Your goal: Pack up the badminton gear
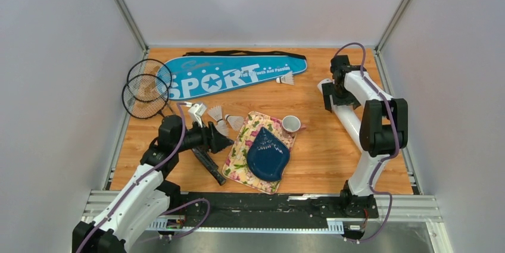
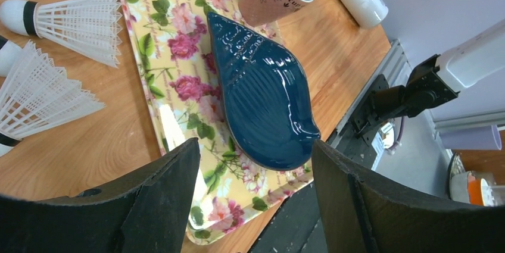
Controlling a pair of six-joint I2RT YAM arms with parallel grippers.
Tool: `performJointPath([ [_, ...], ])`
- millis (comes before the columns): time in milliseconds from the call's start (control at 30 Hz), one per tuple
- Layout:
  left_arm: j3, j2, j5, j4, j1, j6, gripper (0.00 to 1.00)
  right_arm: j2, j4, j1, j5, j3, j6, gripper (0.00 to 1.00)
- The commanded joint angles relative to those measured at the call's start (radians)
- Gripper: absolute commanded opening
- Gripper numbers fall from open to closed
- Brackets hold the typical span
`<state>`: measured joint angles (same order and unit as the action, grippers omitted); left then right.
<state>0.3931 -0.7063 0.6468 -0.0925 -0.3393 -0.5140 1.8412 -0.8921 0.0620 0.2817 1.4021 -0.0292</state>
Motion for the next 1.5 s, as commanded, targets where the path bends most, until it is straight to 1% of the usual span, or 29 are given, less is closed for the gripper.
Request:
performJointPath([
  [0,-0.002,0.025,0.013,0.04,-0.006,-0.046,0.77,0.073,0.041,0.002,-0.033,0.061,-0.081,0.9],
  [167,0.021,0.022,0.024,0.024,-0.006,-0.058,0.77,0.095,0.11,0.018,-0.026,0.071,-0.126,0.89],
  [300,0.036,0.019,0.022,0.02,-0.006,-0.06,0.77,0.095,0.205,0.044,-0.062,0.063,-0.158,0.89],
  [433,0.043,0.013,0.027,0.022,-0.006,-0.072,0.77,0.145,0.229,0.061,-0.053,0.09,-0.184,0.88],
  [467,0.046,0.013,0.03,0.02,-0.006,-0.073,0.77,0.162,0.225,0.064,-0.052,0.1,-0.189,0.87],
  [533,0.049,0.011,0.033,0.017,-0.006,-0.08,0.77,0.193,0.213,0.074,-0.032,0.12,-0.195,0.8],
  [567,0.05,0.014,0.033,0.014,-0.006,-0.083,0.77,0.197,0.213,0.079,-0.026,0.117,-0.208,0.79],
  [700,0.055,0.016,0.039,0.017,-0.006,-0.083,0.77,0.176,0.246,0.096,0.002,0.078,-0.215,0.79],
  [800,0.056,0.01,0.045,0.022,-0.006,-0.08,0.77,0.141,0.266,0.098,-0.024,0.031,-0.228,0.79],
  [933,0.059,-0.007,0.051,0.04,-0.006,-0.095,0.77,0.112,0.3,0.102,0.026,-0.006,-0.242,0.72],
  [1000,0.07,-0.021,0.074,0.051,-0.006,-0.107,0.77,0.073,0.315,0.119,0.048,-0.031,-0.264,0.65],
  [1033,0.076,-0.027,0.082,0.063,-0.007,-0.118,0.77,0.055,0.321,0.125,0.054,-0.043,-0.267,0.64],
  [1067,0.09,-0.038,0.088,0.066,-0.006,-0.119,0.77,0.037,0.334,0.134,0.063,-0.058,-0.273,0.58],
  [1100,0.101,-0.045,0.093,0.063,-0.007,-0.116,0.77,-0.011,0.358,0.148,0.063,-0.096,-0.287,0.56],
  [1200,0.145,-0.084,0.102,0.04,-0.007,-0.095,0.77,-0.081,0.387,0.166,0.051,-0.168,-0.317,0.5],
  [1233,0.153,-0.1,0.109,0.04,-0.007,-0.089,0.77,-0.132,0.386,0.17,0.062,-0.179,-0.322,0.45],
  [1300,0.164,-0.114,0.12,0.053,-0.006,-0.093,0.77,-0.181,0.364,0.179,0.059,-0.193,-0.319,0.44],
  [1367,0.159,-0.133,0.128,0.086,-0.006,-0.109,0.77,-0.275,0.355,0.191,0.054,-0.227,-0.302,0.43],
  [1400,0.159,-0.14,0.138,0.129,-0.007,-0.128,0.77,-0.311,0.352,0.215,0.068,-0.241,-0.299,0.43],
  [1467,0.165,-0.168,0.155,0.161,-0.009,-0.155,0.76,-0.397,0.348,0.254,0.089,-0.285,-0.284,0.44],
])
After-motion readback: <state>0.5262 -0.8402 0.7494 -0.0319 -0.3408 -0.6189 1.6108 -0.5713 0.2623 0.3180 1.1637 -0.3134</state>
